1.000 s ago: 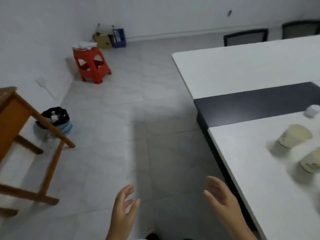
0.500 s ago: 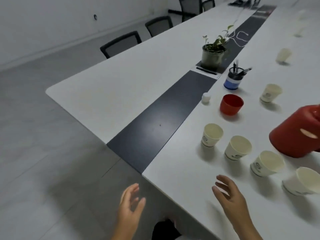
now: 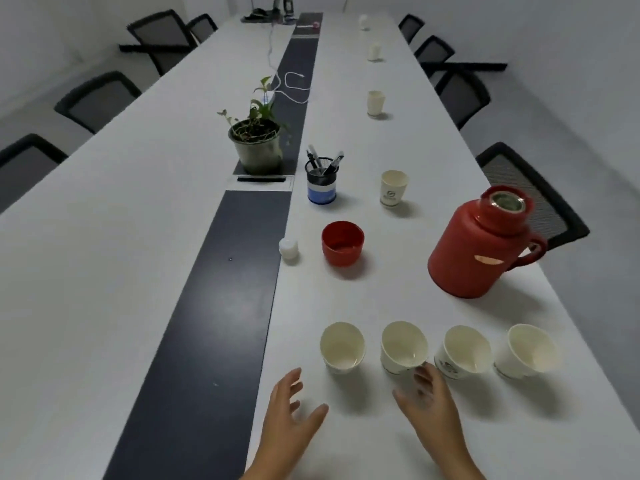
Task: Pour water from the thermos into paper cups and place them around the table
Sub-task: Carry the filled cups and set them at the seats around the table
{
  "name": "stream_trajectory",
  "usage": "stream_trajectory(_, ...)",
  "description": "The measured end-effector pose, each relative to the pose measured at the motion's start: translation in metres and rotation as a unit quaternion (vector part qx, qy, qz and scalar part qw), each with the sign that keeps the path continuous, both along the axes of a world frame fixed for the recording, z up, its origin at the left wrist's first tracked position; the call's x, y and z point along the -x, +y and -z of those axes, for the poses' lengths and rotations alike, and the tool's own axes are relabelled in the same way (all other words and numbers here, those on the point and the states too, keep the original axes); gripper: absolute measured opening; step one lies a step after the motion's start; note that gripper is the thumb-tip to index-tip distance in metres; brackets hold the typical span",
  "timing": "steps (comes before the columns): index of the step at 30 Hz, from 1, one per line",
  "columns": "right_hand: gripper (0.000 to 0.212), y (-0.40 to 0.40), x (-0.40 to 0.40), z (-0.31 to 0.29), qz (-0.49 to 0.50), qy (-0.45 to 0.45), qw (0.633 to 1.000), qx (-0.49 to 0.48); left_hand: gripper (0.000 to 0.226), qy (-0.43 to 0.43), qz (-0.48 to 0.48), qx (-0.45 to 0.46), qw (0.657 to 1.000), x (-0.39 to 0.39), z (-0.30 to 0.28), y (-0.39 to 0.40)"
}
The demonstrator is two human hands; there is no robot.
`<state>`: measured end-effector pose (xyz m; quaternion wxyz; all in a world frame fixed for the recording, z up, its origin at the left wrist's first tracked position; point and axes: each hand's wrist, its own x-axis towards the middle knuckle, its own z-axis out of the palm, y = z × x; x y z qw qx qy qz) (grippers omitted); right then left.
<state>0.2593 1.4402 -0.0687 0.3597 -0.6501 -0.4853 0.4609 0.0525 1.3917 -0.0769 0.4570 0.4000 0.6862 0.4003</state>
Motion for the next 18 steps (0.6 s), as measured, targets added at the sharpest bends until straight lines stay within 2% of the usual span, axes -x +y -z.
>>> stream_trajectory(3,0.074,0.019,0.014,0.008,0.072,0.025,0.997,0.003,0.082,0.023,0.073,0.013,0.997,0.002,0.012,0.044)
stream_trajectory(7,0.086,0.038,0.023,0.022,0.135,0.014,0.991,0.002,0.102,0.055,0.128,0.019,0.990,-0.002,0.025,0.080)
stream_trajectory(10,0.086,0.048,0.025,0.029,0.165,-0.006,0.986,-0.022,0.087,0.034,0.143,0.004,0.989,-0.010,0.027,0.091)
stream_trajectory(14,0.074,0.057,0.024,0.035,0.159,-0.012,0.986,-0.039,0.065,0.006,0.107,-0.019,0.994,-0.017,0.028,0.095)
stream_trajectory(18,0.070,0.051,0.024,0.026,0.118,-0.001,0.991,-0.062,0.063,0.003,0.078,-0.032,0.996,-0.015,0.019,0.090)
